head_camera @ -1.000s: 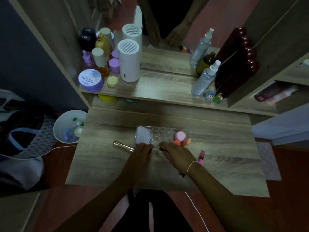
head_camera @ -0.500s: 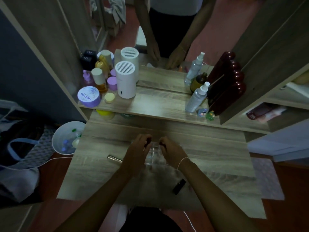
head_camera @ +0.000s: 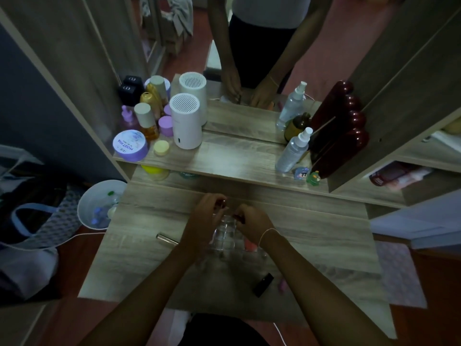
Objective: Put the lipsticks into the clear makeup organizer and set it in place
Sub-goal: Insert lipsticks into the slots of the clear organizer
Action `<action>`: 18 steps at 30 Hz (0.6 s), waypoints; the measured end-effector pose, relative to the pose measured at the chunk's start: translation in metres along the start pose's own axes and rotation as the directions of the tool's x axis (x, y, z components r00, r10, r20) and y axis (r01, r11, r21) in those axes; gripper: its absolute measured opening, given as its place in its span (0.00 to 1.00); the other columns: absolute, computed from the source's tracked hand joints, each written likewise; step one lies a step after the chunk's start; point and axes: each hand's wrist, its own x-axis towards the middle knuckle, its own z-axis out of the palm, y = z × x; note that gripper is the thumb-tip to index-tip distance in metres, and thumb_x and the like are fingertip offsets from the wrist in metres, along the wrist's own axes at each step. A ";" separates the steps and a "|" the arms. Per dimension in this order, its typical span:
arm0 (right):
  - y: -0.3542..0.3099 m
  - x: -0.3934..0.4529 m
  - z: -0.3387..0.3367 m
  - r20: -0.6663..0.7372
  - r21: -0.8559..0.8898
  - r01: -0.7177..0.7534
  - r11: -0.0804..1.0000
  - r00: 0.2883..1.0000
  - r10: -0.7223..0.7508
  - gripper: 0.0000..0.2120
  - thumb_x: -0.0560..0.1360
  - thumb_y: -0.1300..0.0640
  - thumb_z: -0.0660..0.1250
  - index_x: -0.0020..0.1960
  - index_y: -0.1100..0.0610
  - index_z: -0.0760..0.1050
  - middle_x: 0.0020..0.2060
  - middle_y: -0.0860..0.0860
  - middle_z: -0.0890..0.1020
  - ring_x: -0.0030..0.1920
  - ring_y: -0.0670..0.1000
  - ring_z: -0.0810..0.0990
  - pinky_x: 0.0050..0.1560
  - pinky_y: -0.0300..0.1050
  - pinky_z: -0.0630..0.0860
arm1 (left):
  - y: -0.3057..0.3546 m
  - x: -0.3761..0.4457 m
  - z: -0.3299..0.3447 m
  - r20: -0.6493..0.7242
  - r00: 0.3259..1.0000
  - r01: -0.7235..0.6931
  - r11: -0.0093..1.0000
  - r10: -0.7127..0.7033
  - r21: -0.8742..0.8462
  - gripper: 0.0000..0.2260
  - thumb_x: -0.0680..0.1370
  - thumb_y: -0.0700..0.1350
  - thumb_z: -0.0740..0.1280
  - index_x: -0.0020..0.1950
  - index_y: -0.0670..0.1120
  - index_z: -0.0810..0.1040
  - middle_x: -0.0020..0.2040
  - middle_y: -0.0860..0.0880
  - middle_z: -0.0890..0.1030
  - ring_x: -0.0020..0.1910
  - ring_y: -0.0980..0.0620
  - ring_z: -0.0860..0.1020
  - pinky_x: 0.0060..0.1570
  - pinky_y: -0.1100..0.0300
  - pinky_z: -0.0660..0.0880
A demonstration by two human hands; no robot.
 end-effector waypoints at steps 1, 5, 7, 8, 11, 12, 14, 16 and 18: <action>0.000 0.001 -0.001 0.002 -0.010 0.013 1.000 1.000 -0.013 0.07 0.73 0.58 0.68 0.50 0.58 0.78 0.47 0.58 0.83 0.49 0.58 0.81 0.52 0.56 0.78 | 0.000 0.001 0.000 -0.001 1.000 -0.005 1.000 0.005 0.002 0.10 0.72 0.34 0.71 0.53 0.41 0.77 0.48 0.44 0.79 0.45 0.53 0.77 0.47 0.64 0.73; -0.001 0.004 -0.003 0.043 -0.061 0.055 0.997 0.998 -0.053 0.09 0.73 0.58 0.67 0.52 0.58 0.81 0.49 0.58 0.84 0.51 0.58 0.81 0.53 0.52 0.78 | -0.001 0.003 0.002 0.011 1.000 -0.023 0.999 0.022 0.043 0.11 0.71 0.33 0.72 0.51 0.41 0.78 0.46 0.43 0.80 0.44 0.54 0.76 0.47 0.74 0.70; 0.001 0.003 -0.001 0.075 -0.087 0.066 0.994 0.995 -0.059 0.10 0.73 0.59 0.66 0.53 0.57 0.82 0.50 0.58 0.84 0.54 0.58 0.79 0.55 0.50 0.77 | -0.001 0.002 0.002 0.020 0.999 -0.027 0.999 0.026 0.039 0.11 0.71 0.33 0.72 0.51 0.42 0.78 0.46 0.44 0.80 0.44 0.57 0.75 0.46 0.78 0.68; 0.001 0.003 0.000 0.093 -0.098 0.068 0.993 0.994 -0.059 0.11 0.73 0.59 0.66 0.53 0.57 0.82 0.51 0.59 0.84 0.56 0.58 0.78 0.57 0.51 0.77 | -0.002 0.001 0.002 0.022 0.999 -0.028 0.999 0.028 0.027 0.11 0.71 0.33 0.72 0.51 0.42 0.78 0.46 0.45 0.80 0.44 0.57 0.75 0.47 0.79 0.67; 0.001 0.003 0.004 0.093 -0.096 0.049 0.994 0.995 -0.040 0.11 0.73 0.60 0.65 0.54 0.58 0.80 0.55 0.59 0.80 0.59 0.58 0.74 0.60 0.51 0.75 | -0.005 -0.003 0.004 0.037 0.999 -0.018 1.000 0.018 0.006 0.11 0.72 0.35 0.72 0.52 0.42 0.78 0.48 0.45 0.79 0.45 0.57 0.75 0.48 0.76 0.68; 0.001 0.004 0.004 0.071 -0.083 0.035 0.996 0.997 -0.029 0.11 0.73 0.60 0.66 0.54 0.59 0.79 0.56 0.59 0.78 0.58 0.58 0.75 0.59 0.50 0.75 | -0.007 -0.004 0.005 0.042 0.999 -0.009 1.000 0.009 0.006 0.11 0.72 0.35 0.72 0.52 0.42 0.78 0.48 0.45 0.79 0.45 0.57 0.75 0.48 0.75 0.68; -0.001 0.006 0.004 0.022 -0.066 0.025 0.998 0.999 -0.024 0.10 0.71 0.61 0.68 0.52 0.60 0.78 0.55 0.60 0.76 0.55 0.60 0.76 0.56 0.49 0.74 | -0.011 -0.007 0.006 0.054 0.998 0.020 1.000 -0.021 0.005 0.10 0.73 0.36 0.71 0.53 0.42 0.78 0.49 0.46 0.79 0.46 0.57 0.75 0.46 0.76 0.69; -0.002 0.009 0.003 -0.023 -0.044 0.047 0.998 0.999 -0.048 0.09 0.69 0.64 0.68 0.49 0.62 0.78 0.51 0.61 0.79 0.53 0.61 0.77 0.54 0.49 0.73 | -0.014 -0.008 0.008 0.065 0.997 0.039 0.999 -0.039 0.010 0.10 0.73 0.36 0.70 0.53 0.42 0.78 0.49 0.45 0.79 0.46 0.57 0.75 0.46 0.73 0.70; -0.003 0.011 0.002 -0.051 -0.022 0.070 0.997 0.996 -0.071 0.08 0.68 0.65 0.69 0.48 0.63 0.78 0.48 0.62 0.81 0.51 0.61 0.78 0.52 0.49 0.72 | -0.019 -0.009 0.010 0.072 0.996 0.045 0.999 -0.046 0.018 0.10 0.73 0.36 0.70 0.53 0.42 0.78 0.49 0.44 0.79 0.45 0.56 0.76 0.45 0.64 0.73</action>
